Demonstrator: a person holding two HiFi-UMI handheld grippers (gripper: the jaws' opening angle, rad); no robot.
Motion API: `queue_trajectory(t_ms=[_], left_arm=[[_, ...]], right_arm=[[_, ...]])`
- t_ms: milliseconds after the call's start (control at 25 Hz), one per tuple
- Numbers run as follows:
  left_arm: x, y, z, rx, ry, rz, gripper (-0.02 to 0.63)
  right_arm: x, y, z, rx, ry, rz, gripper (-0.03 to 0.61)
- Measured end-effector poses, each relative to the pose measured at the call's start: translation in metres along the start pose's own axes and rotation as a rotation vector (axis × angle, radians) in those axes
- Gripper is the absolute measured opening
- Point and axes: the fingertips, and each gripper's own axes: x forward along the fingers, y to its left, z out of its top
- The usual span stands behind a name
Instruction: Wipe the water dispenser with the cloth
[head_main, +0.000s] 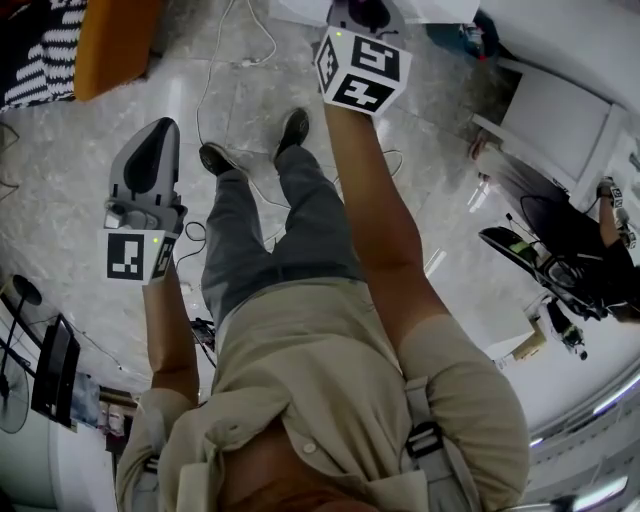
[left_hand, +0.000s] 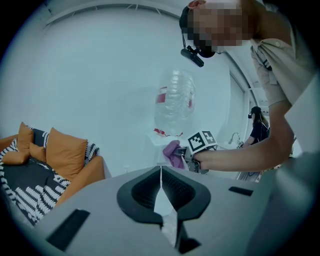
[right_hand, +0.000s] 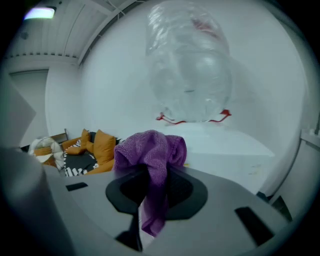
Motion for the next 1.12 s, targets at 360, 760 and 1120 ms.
queue_trajectory(t_ms=[360,760,1120], left_arm=[[-0.021,0.014,-0.011,0.007,0.011,0.030,0.025],[0.008,-0.030,0.010,0.034,-0.006,-0.048,0.023],[0.020,-0.063,0.009,0.055,0.000,-0.109,0.025]], right_arm=[[0.022,0.039,-0.003,-0.004,0.031,0.088,0.084],[-0.037,-0.102,-0.005,0.037,0.007,-0.134,0.086],[-0.070,-0.169,-0.007,0.041,-0.006,-0.260,0.084]])
